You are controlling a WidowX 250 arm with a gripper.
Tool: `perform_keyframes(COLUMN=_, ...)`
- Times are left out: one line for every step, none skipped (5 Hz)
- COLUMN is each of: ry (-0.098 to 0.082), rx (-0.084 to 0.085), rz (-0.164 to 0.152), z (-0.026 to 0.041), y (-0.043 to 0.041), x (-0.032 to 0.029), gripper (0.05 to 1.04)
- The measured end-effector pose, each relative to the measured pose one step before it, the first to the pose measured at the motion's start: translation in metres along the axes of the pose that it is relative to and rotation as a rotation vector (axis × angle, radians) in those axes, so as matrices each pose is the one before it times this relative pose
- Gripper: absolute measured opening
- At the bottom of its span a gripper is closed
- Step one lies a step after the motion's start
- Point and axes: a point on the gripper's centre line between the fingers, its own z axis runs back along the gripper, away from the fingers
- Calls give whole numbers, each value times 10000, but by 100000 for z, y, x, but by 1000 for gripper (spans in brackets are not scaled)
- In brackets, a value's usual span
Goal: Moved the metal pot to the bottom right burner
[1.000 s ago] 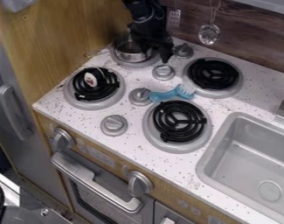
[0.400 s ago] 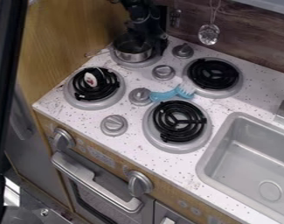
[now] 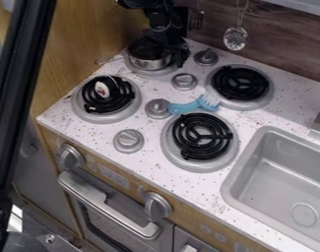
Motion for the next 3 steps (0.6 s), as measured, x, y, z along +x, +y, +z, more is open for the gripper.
perform_keyframes(ry=193, rx=-15, rz=169, z=-1019, y=-112, x=-634, gripper=970)
perform_keyframes(ry=50, rx=48, rz=-58, z=30, y=151, x=-69, gripper=675)
perform_keyframes(ry=-216, rx=-77, rz=11, z=-232, y=-121, x=31, gripper=376)
